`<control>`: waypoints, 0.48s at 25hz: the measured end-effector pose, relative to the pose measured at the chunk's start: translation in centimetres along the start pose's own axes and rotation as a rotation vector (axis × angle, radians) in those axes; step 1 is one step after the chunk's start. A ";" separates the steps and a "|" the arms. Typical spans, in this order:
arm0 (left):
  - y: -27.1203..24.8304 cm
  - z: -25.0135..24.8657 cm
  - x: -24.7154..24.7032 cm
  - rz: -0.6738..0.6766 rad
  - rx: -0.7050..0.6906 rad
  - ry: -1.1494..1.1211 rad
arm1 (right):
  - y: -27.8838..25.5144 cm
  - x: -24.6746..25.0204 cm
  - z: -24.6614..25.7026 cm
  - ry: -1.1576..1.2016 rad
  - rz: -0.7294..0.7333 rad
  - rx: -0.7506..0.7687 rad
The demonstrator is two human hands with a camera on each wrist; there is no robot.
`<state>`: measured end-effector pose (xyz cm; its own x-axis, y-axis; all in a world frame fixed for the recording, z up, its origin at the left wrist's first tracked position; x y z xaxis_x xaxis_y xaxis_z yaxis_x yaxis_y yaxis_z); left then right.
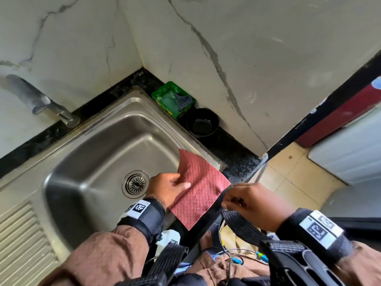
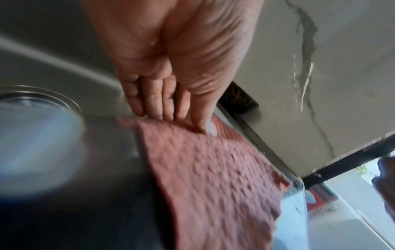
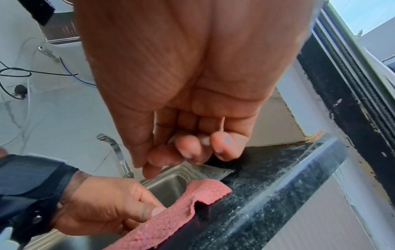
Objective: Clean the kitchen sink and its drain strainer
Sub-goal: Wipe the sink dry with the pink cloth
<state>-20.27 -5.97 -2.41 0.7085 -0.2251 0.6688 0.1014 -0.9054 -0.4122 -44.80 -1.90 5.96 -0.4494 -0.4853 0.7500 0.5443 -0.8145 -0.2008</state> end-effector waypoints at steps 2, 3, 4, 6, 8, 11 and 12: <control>0.7 -1.2 -1.0 -0.022 -0.007 0.155 | -0.6 0.1 -0.3 0.031 -0.010 0.006; 1.0 -1.6 -1.4 -0.030 0.007 0.207 | -0.8 0.1 -0.5 0.039 -0.018 -0.004; 1.5 -2.1 -1.9 -0.035 0.025 0.225 | -1.1 0.0 -1.0 0.043 -0.031 -0.022; 2.7 -3.2 -2.4 -0.062 0.069 0.225 | -1.6 -0.2 -1.8 0.052 -0.061 -0.050; 4.4 -4.3 -2.4 -0.100 0.125 0.203 | -2.2 -0.2 -2.3 0.082 -0.082 -0.070; 7.2 -4.2 -1.7 -0.172 0.291 0.042 | -3.1 0.3 -2.8 0.107 -0.119 -0.084; 7.8 -4.1 -1.6 -0.171 0.321 0.001 | -3.4 0.4 -3.0 0.120 -0.133 -0.090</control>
<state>-23.48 -14.08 -4.20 0.6618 -0.0804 0.7453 0.4328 -0.7708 -0.4674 -49.00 -0.32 5.06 -0.5973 -0.4015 0.6943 0.4115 -0.8965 -0.1644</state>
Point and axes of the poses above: each hand's wrist, its own y-axis towards the middle knuckle, its own x-axis out of the back of the hand, z = x × y, the point moved 5 cm from there along y, towards the middle knuckle, and after that the axes turned 1 degree about -z, right-handed, at the moved point
